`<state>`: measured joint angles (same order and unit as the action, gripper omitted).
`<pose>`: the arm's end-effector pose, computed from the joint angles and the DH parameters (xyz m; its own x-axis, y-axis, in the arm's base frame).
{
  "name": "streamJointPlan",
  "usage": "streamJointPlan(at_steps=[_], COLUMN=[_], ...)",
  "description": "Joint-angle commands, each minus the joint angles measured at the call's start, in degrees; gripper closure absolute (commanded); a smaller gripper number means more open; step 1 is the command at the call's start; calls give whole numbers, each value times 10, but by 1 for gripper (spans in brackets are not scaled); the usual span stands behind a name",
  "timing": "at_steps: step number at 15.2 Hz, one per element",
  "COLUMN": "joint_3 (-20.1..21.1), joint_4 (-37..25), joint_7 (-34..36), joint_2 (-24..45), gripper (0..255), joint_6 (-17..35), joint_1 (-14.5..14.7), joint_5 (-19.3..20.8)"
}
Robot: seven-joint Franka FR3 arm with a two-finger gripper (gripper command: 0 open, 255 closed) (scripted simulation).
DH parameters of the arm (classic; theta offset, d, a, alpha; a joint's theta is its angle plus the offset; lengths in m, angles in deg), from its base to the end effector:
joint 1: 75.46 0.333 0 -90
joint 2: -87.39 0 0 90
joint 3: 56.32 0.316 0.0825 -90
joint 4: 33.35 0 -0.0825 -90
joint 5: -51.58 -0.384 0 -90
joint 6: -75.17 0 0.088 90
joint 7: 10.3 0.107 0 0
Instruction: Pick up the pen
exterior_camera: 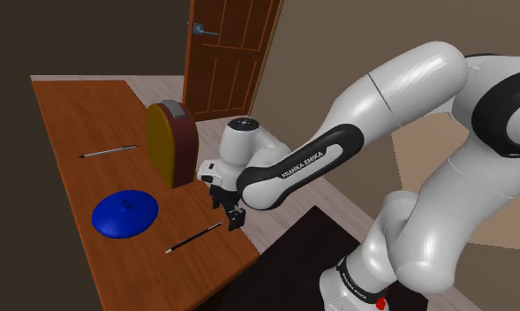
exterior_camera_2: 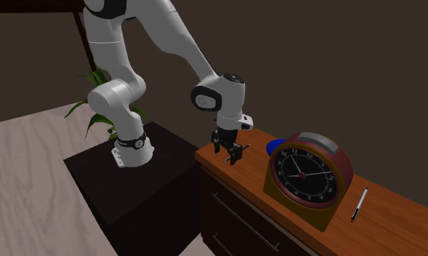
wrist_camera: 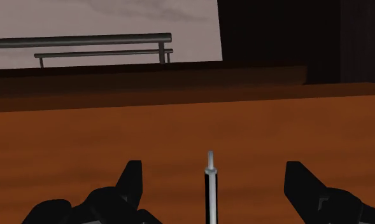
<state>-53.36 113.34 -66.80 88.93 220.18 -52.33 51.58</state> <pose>0.3997 0.1959 0.2519 0.1282 0.9913 -0.0298 0.9904 -0.1295 -0.0476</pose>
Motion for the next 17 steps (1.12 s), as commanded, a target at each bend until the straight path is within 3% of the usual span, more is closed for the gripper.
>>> streamJointPlan(at_steps=[1,3,4,13,17], joint_3=[0,0,0,0,1], joint_4=[4,4,5,4,1], joint_7=[2,2,1,2,0], joint_2=[15,20,19,20,-11], gripper=[0,0,255,255,255], joint_6=[19,24,24,24,-10], joint_1=[1,1,0,1,1], joint_5=[1,2,2,2,-1])
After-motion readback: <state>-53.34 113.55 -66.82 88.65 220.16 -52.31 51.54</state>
